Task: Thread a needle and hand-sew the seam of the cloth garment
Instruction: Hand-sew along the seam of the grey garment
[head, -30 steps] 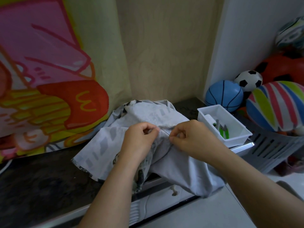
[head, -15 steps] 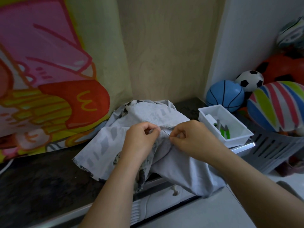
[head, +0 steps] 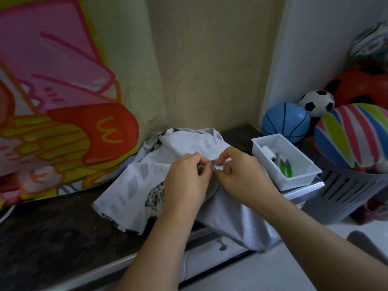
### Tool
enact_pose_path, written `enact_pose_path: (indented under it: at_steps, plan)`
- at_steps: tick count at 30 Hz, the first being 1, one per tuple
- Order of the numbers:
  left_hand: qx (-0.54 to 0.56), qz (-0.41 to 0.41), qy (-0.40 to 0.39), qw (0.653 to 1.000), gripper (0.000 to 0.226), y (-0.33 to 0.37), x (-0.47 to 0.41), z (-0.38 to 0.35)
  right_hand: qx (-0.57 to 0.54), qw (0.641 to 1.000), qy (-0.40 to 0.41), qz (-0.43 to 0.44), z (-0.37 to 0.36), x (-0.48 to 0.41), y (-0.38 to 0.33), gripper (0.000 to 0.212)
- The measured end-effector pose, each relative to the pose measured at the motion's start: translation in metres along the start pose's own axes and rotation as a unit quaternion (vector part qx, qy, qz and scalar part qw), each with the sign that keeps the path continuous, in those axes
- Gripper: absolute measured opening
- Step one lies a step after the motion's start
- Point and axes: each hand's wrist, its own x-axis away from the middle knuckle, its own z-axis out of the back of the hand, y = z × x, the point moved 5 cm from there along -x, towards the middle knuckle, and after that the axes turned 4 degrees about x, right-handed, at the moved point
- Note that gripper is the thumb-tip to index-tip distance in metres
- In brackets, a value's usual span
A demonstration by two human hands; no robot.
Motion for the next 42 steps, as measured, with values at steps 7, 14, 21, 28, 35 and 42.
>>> enact_pose_path:
  at_steps: [7,14,21,28,35,42]
  plan:
    - [0.220,0.156,-0.029,0.963,0.011,-0.022,-0.002,-0.004,-0.120,0.990,-0.060,0.033,0.000,-0.001,-0.003,0.007]
    - [0.272,0.147,-0.054,0.950,0.012,-0.016,0.000,-0.003,-0.107,0.993,-0.037,0.040,0.007,0.000,-0.004,0.010]
    - [0.289,0.187,-0.019,0.939,0.014,-0.028,-0.003,0.000,-0.080,0.993,-0.088,0.005,0.035,-0.002,-0.003,0.012]
    - [0.299,0.256,-0.013,0.919,0.021,-0.044,-0.002,-0.006,-0.036,0.978,0.200,0.035,0.074,0.000,-0.002,0.014]
    - [0.303,0.284,0.003,0.910,0.035,-0.047,-0.004,-0.005,-0.394,0.913,-0.056,0.089,0.067,0.010,-0.042,0.016]
    - [0.318,0.271,0.015,0.908,0.015,-0.043,-0.002,-0.002,-0.171,0.896,-0.409,-0.012,0.029,0.028,-0.021,0.040]
